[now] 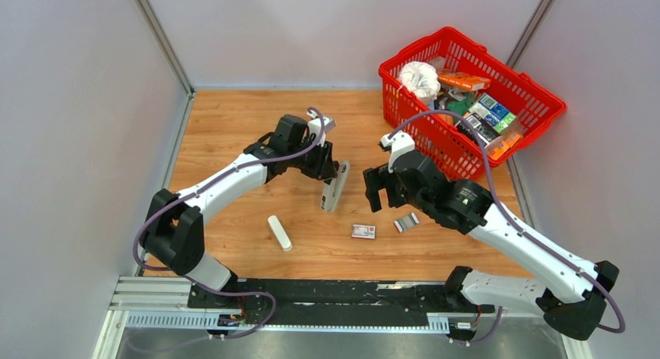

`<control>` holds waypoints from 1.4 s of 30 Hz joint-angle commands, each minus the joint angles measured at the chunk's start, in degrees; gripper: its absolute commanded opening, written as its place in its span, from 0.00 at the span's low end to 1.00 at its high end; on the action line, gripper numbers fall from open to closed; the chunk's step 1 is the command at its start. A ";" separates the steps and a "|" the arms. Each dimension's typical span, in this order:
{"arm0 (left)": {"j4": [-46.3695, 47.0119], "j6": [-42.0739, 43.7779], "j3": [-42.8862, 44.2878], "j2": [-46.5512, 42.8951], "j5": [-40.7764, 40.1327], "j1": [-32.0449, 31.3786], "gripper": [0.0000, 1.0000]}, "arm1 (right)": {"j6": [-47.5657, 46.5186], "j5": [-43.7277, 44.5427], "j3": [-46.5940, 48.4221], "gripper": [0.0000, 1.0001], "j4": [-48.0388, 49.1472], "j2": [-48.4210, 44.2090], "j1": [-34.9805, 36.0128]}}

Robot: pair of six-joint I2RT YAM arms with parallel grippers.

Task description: Unload the staples from the stapler

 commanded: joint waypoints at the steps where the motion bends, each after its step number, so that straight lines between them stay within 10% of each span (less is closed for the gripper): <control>1: 3.58 2.41 0.16 -5.56 10.04 -2.11 0.00 | -4.70 -4.72 3.93 0.96 -0.50 -1.78 0.33; 22: -2.48 10.24 -3.79 -22.08 26.75 -11.96 0.00 | -14.64 -32.49 15.53 0.63 -6.39 -1.96 0.86; 42: -6.26 12.17 -4.32 -29.20 32.73 -14.77 0.00 | -19.21 -36.89 14.05 0.48 -4.46 0.86 6.13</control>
